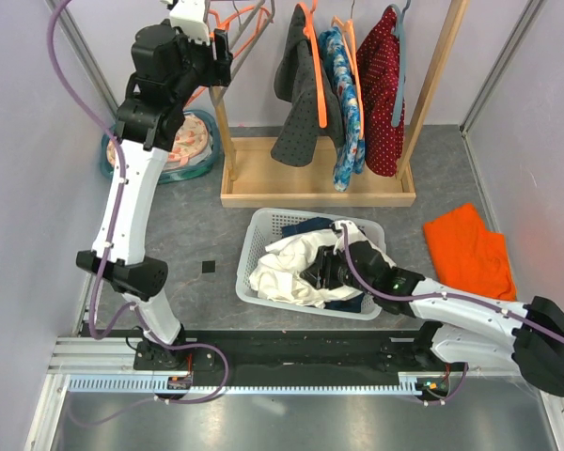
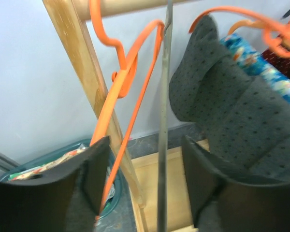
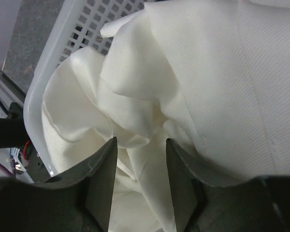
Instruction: Remove the skirt from the hanger
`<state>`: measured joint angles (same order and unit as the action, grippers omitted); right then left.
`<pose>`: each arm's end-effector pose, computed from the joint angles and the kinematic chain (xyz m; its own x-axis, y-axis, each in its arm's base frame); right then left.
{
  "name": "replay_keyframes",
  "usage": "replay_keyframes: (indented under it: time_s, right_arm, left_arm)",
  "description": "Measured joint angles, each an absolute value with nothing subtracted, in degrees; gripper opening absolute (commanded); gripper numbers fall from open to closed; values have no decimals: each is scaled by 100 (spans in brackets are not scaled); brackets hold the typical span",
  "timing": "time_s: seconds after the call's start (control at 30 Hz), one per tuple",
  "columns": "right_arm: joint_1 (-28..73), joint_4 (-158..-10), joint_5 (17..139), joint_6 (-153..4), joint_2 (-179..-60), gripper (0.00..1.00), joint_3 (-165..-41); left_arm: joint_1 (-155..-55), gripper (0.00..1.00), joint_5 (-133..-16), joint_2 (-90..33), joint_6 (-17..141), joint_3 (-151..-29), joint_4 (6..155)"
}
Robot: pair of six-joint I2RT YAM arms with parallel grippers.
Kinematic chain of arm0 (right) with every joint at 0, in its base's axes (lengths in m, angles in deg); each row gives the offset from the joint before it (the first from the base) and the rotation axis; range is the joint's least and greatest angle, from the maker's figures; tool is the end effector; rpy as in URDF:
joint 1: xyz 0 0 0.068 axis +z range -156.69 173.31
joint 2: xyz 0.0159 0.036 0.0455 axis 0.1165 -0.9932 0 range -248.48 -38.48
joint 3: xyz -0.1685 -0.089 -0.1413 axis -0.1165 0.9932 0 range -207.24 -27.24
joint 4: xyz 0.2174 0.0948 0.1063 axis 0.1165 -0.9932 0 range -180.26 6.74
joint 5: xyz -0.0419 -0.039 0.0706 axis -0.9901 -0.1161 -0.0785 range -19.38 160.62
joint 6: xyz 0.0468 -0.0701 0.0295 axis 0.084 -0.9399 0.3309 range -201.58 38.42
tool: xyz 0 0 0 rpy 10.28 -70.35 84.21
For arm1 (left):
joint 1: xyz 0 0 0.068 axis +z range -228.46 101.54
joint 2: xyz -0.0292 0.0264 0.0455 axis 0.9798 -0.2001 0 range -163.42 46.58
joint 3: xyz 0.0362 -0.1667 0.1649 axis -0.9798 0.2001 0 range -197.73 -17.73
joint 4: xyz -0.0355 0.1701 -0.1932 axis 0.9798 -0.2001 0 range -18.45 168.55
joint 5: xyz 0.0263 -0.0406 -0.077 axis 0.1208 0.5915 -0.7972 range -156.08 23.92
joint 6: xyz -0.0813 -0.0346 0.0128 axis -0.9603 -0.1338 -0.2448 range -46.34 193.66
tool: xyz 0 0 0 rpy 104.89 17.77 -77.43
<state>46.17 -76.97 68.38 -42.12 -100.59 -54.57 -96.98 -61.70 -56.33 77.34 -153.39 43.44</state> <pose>0.1731 0.2236 0.1514 -0.7154 0.1073 -0.6904 -0.4159 0.7286 0.5442 0.3775 -0.1201 0.5106 -0.0233 0.0754 -0.9969 0.2463 0.9668 0.0674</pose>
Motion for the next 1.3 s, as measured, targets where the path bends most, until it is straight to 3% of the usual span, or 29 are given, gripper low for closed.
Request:
replay_keyframes:
  time_s: [0.03, 0.1, 0.43, 0.6, 0.87, 0.97, 1.13, 1.3]
  right_arm:
    - [4617, -7785, 6838, -4234, -10002, 55, -5519]
    - [4617, -7955, 6838, -4256, -9862, 56, -5667]
    - [4617, -8554, 6818, -4409, -9384, 56, -6310]
    - [4626, -8729, 6813, -4461, -9362, 57, -6353]
    - [4683, -8834, 6774, -4498, -9172, 57, -6353]
    - [4683, -8847, 6772, -4498, -9019, 57, -6351]
    - [4683, -8869, 6698, -4514, -8866, 57, -6349]
    - [4683, -9015, 6569, -4542, -8752, 57, -6349]
  left_arm:
    - [-9737, 85, -6176, -5541, 7726, -15325, 4346]
    - [-9855, 89, -6218, -5314, 7678, -15286, 4340]
    - [-11674, 100, -5962, -4768, 7603, -15529, 4578]
    - [-12321, 100, -5446, -5567, 7623, -16034, 4834]
    - [-12347, 100, -4751, -6811, 7649, -16023, 5260]
    - [-12347, 99, -4509, -6958, 7776, -16018, 5531]
    - [-12314, 89, -4249, -6975, 7927, -16018, 5988]
    - [-12203, 89, -4168, -7036, 7951, -16010, 6187]
